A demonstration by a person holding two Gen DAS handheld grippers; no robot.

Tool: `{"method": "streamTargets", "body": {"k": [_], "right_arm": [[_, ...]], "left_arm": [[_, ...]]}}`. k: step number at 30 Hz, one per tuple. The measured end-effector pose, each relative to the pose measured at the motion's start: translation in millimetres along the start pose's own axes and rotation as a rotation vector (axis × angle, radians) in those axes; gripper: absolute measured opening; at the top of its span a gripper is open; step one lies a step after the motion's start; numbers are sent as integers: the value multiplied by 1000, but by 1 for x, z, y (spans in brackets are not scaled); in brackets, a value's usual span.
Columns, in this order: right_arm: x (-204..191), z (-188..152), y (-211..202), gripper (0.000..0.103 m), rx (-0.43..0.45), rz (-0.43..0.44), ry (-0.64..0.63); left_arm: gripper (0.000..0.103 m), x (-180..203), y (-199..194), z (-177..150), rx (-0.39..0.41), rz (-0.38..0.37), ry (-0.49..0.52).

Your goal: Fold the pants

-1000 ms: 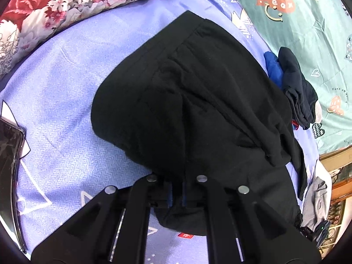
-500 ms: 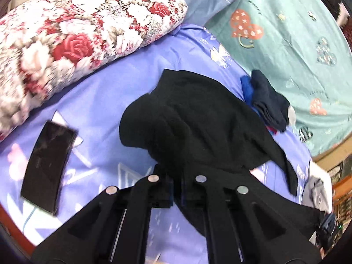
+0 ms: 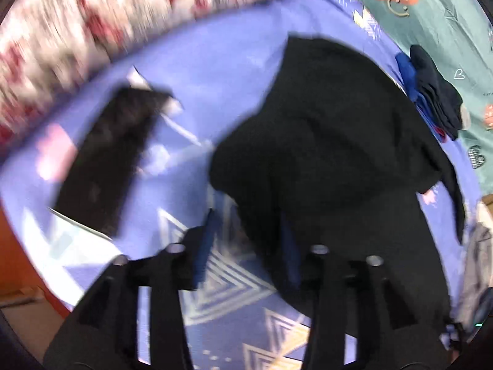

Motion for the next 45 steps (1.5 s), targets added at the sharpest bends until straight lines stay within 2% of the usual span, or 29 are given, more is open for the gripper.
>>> {"method": "streamTargets", "body": {"k": [1,3,5,6,10,13,16,19,22,24,25,27,30,31,32,34,38,42,45], "right_arm": [[0,11,-10,57,68,-27,3],[-5,23,-19,57,119,-3,3],[-30,33,-23,62,129,86,-22],[-52,36,-22,62,125,130,-64],[-127,44,-9,62,134,199,-232],[-182,46,19,62,84,238,-351],[-220,42,54,62,18,217,-408],[-242,36,76,62,-27,244,-422],[-261,33,91,62,-13,184,-489],[-268,30,98,58,27,90,-576],[-275,28,102,52,57,37,-644],[-286,28,103,52,128,0,-727],[-294,35,105,52,179,-42,-783],[-297,40,108,48,185,-39,-787],[-298,43,110,33,180,-30,-784],[-296,53,114,10,149,-7,-754],[-291,73,86,7,138,107,-656],[-267,87,10,7,106,294,-557],[-251,93,-47,7,127,379,-542]], "left_arm": [[57,0,-9,7,46,27,19],[74,5,-30,23,148,76,51],[81,23,-43,40,229,64,92],[82,32,-44,47,239,50,108],[86,85,-29,70,257,-34,165],[87,134,-4,75,232,-93,258],[88,169,25,76,216,-88,334],[88,180,53,73,195,-51,364],[88,177,72,72,167,-54,336],[88,173,83,73,144,-65,300],[88,172,89,73,132,-66,287],[88,169,98,69,115,-65,277],[88,171,101,65,126,-47,306],[88,172,102,65,128,-41,317],[88,172,102,65,129,-38,323],[88,172,100,66,127,-41,321],[88,167,97,68,124,-45,306],[88,162,91,72,136,-37,303],[88,155,88,77,144,-29,293]]}}
Point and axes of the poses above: each gripper's, at about its wrist camera, not at the fingertips, and y roughly the way its jaws point, x to its right, z to its top, the point moved 6 cm from there along y, roughly the way its jaws point, and after that the axes turned 5 degrees about y, right-handed, at the moved point
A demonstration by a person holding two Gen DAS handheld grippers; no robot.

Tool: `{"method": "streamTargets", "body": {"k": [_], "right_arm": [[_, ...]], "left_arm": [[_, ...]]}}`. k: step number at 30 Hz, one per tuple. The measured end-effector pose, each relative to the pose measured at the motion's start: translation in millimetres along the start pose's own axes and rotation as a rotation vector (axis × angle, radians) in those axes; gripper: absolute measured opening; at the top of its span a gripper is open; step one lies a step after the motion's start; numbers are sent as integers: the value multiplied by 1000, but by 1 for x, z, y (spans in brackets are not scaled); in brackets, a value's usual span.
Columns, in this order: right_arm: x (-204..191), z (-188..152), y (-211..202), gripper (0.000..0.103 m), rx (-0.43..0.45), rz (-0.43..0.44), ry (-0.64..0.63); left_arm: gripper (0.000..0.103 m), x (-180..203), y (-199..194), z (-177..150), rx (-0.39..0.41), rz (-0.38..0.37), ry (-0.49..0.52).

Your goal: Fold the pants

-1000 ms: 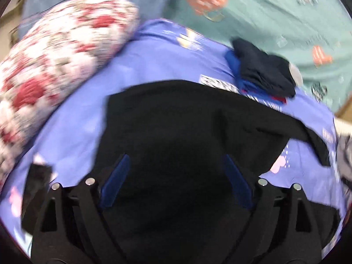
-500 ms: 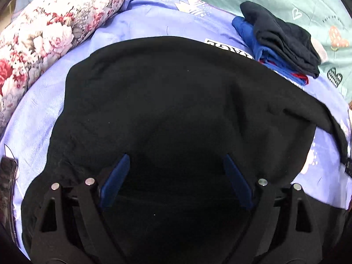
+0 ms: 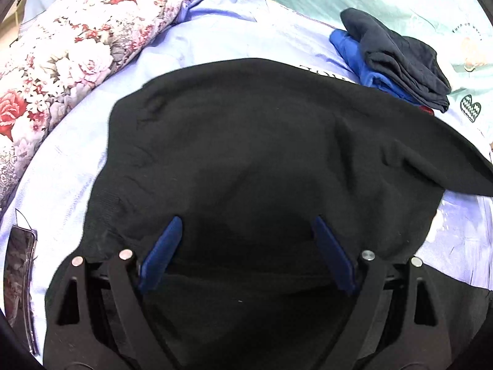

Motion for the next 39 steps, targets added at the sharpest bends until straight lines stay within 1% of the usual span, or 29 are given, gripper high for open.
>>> {"method": "streamTargets", "body": {"k": [2,4,6,7,8,10,11,12,13,14,15,16,17,18,19,20,21,22,23,24,26,27,28,29,30,33,36,38,39], "right_arm": [[-3,1,-27,7,2,33,28],[-3,2,-47,7,-23,104,82],[3,4,-49,7,-66,151,140],[11,7,-39,7,-105,166,186],[19,10,-27,7,-131,148,210],[41,21,13,7,-185,64,247],[54,31,46,8,-228,24,269],[64,38,68,8,-253,3,278],[76,48,95,12,-280,-24,294],[86,58,116,21,-290,-58,301],[95,75,136,31,-267,-133,296],[101,84,143,60,-232,-208,279],[110,99,144,66,-153,-344,246],[114,111,140,68,-76,-447,238],[115,117,135,69,-14,-493,241],[112,120,131,71,19,-495,235],[107,118,130,73,21,-468,221],[99,112,131,74,-1,-426,182],[95,104,131,74,-19,-437,133],[94,96,129,74,-25,-472,84],[99,82,128,74,-40,-475,62],[106,75,130,74,-61,-457,82],[117,64,135,74,-94,-410,144],[123,59,142,74,-107,-375,182],[128,53,148,74,-120,-312,239],[125,43,174,70,-159,-217,318],[122,40,193,67,-168,-172,420],[117,40,199,53,-168,-153,465],[114,42,198,47,-146,-168,467]], "left_arm": [[88,-5,-2,3,1,2,-14],[88,-10,-5,5,13,-1,-36],[88,-12,-5,6,17,-3,-46],[88,-12,-5,7,18,-6,-45],[88,-11,-4,7,17,-5,-40],[88,-10,0,9,9,8,-28],[88,-9,3,10,3,15,-23],[88,-7,4,12,0,16,-19],[88,-5,4,13,0,15,-16],[88,-3,4,13,0,14,-12],[88,0,3,14,3,11,-4],[88,2,1,15,6,11,3],[88,4,-1,16,10,10,10],[88,6,-3,16,15,12,16],[88,7,-5,16,19,14,19],[88,8,-6,15,23,13,21],[88,9,-7,15,25,10,25],[88,9,-7,14,26,6,28],[88,10,-7,14,26,4,32],[88,11,-5,15,26,5,36],[89,10,0,15,25,13,35],[89,9,4,15,22,12,25],[89,9,8,14,19,9,10],[90,8,11,13,19,2,-9],[91,7,14,12,20,-2,-21],[91,5,20,8,25,-6,-34],[91,1,20,8,35,-10,-45],[91,-1,19,8,46,-24,-65],[91,-2,19,8,51,-30,-76]]}}
Point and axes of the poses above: each gripper's, at about its wrist camera, not at the fingertips, and y roughly the way its jaws point, x to its right, z to its top, the point moved 6 cm from there along y, roughly the way its jaws point, and after that the axes turned 5 degrees about y, right-handed, at the moved point
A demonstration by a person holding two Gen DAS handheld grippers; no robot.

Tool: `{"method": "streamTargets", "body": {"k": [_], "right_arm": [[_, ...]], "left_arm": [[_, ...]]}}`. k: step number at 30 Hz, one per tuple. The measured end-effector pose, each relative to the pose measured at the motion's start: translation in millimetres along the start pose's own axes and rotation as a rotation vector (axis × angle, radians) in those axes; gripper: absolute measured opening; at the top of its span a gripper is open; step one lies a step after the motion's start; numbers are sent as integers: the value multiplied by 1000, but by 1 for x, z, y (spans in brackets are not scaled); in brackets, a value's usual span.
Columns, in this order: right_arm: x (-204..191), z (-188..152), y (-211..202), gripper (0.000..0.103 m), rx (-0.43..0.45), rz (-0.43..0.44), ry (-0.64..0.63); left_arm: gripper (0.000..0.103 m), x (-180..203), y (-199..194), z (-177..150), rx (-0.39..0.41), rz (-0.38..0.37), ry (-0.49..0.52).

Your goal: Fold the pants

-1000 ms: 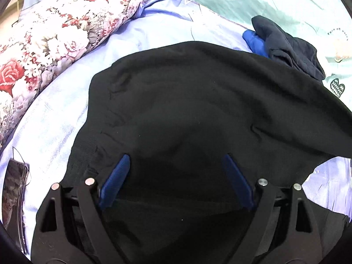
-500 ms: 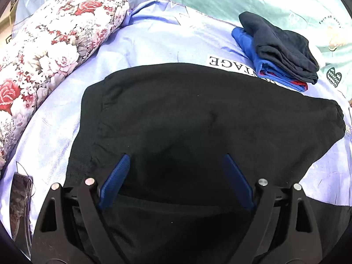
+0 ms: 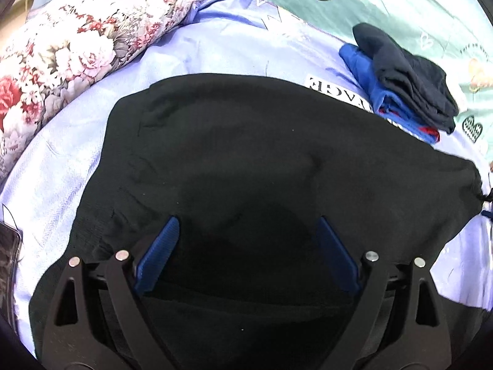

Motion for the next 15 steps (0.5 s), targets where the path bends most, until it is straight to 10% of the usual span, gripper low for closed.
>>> {"method": "streamTargets", "body": {"k": [1,2,7,15], "right_arm": [[-5,0,-2,18,3,12,-12],[-9,0,-6,10,12,16,-26],[-2,6,-67,8,125,88,-35],[57,-29,-73,9,-10,-7,-52]], "left_arm": [[91,-1,0,0,3,-3,-5],[91,-1,0,0,6,-6,-10],[91,-4,-4,1,29,-12,-29],[91,-6,-5,3,13,-60,-51]]}}
Point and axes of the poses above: each gripper's, at about its wrist camera, not at the fingertips, and y roughly the way its jaws point, x to its right, z to its top, the point moved 6 cm from there along y, roughly the way its jaws point, and after that the axes turned 5 degrees about y, right-handed, at the moved point
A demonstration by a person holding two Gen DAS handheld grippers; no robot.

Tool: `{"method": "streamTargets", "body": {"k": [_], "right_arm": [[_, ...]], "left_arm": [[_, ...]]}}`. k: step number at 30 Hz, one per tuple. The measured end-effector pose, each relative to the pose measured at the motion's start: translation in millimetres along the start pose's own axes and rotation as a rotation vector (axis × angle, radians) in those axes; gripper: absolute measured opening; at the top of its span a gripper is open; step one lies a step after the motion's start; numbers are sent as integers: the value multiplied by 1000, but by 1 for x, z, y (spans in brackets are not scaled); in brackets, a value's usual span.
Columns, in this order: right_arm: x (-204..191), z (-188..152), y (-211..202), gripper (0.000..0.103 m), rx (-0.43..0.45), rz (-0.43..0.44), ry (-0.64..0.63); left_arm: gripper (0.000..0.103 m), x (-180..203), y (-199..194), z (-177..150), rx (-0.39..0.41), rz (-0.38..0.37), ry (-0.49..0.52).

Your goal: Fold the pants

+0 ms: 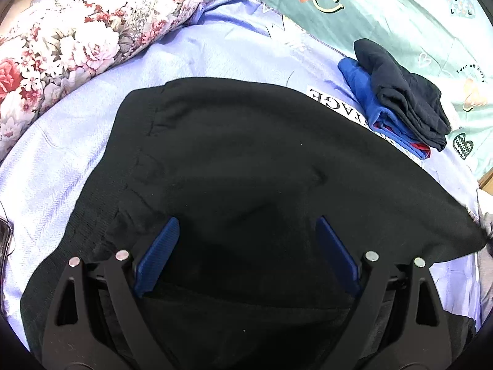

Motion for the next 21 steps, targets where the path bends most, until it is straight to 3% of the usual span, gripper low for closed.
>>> {"method": "streamTargets", "body": {"k": [1,2,3,4,5,7,10,13,19,21], "right_arm": [[10,-8,14,12,-26,-38,2],[15,-9,20,25,-25,-67,-16],[18,-9,22,37,4,-139,-65],[19,-8,16,57,51,-190,-86],[18,-5,7,62,109,-222,-95],[9,4,-16,62,229,-277,-121],[-19,12,-37,63,312,-215,-170],[-56,5,-34,67,283,-111,-240],[-118,-27,-16,67,199,-2,-361],[-131,-34,-10,67,175,15,-402]], "left_arm": [[91,0,-1,2,-8,-6,1],[91,0,-3,4,-12,-14,2],[91,0,-8,8,-14,-35,11],[91,-1,-11,11,-13,-47,20],[92,-3,-17,17,-8,-50,37],[94,-12,-27,28,20,-16,67],[97,-30,-32,51,62,63,118],[97,-37,-18,69,31,67,182],[96,-36,21,98,-16,50,311],[81,-33,35,102,-57,30,330]]}}
Point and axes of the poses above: each gripper's, at about its wrist camera, not at the fingertips, and y roughly the way its jaws point, x to its right, z to its top, the point moved 6 cm from there along y, roughly the way its jaws point, and after that the axes turned 5 degrees about y, right-handed, at the moved point
